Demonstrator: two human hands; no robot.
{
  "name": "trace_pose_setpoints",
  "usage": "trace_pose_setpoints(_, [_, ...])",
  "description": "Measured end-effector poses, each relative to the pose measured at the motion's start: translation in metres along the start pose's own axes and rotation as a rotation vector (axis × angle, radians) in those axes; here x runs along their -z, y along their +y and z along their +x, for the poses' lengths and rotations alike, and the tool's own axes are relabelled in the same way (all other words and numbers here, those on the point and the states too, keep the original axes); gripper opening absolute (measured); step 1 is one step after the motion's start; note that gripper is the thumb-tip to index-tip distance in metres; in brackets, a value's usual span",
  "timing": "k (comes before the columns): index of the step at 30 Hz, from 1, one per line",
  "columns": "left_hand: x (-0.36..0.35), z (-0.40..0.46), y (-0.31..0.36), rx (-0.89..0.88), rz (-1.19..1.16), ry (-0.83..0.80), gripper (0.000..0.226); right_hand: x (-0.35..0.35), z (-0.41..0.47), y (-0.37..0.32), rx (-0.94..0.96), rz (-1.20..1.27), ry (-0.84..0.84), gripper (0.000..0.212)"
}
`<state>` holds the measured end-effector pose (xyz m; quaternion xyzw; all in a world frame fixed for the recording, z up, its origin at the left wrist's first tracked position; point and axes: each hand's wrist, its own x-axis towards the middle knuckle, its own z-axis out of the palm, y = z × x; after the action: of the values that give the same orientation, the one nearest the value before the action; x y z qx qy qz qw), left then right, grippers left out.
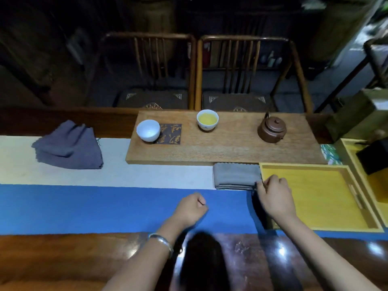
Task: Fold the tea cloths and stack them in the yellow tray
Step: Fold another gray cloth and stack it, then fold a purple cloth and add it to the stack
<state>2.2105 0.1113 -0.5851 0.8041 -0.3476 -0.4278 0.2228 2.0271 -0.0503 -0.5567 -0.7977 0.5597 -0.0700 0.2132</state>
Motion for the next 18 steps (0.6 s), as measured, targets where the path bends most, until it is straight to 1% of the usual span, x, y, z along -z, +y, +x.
trace_pose_setpoints(2, [0.018,-0.029,-0.02,-0.035,0.081,0.02,0.019,0.014,-0.021,-0.011,0.171,-0.112,-0.029,0.033])
trace_pose_setpoints(4, [0.045,-0.055,-0.032,-0.069,0.149,0.087,0.024,0.024,-0.04,-0.029,0.368,-0.247,-0.111,0.034])
trace_pose_setpoints(6, [0.075,-0.079,-0.038,-0.101,0.222,0.181,0.02,0.029,-0.052,-0.052,0.521,-0.321,-0.187,0.036])
trace_pose_setpoints(8, [0.106,-0.099,-0.044,-0.11,0.284,0.271,0.016,0.029,-0.059,-0.082,0.626,-0.342,-0.228,0.037])
trace_pose_setpoints(11, [0.15,-0.126,-0.054,-0.063,0.311,0.396,0.023,0.022,-0.063,-0.134,0.727,-0.316,-0.263,0.039])
trace_pose_setpoints(14, [0.189,-0.15,-0.066,-0.02,0.314,0.51,0.023,0.014,-0.066,-0.193,0.795,-0.288,-0.261,0.039])
trace_pose_setpoints(18, [0.231,-0.176,-0.088,0.05,0.277,0.604,0.025,0.002,-0.073,-0.266,0.868,-0.225,-0.263,0.035])
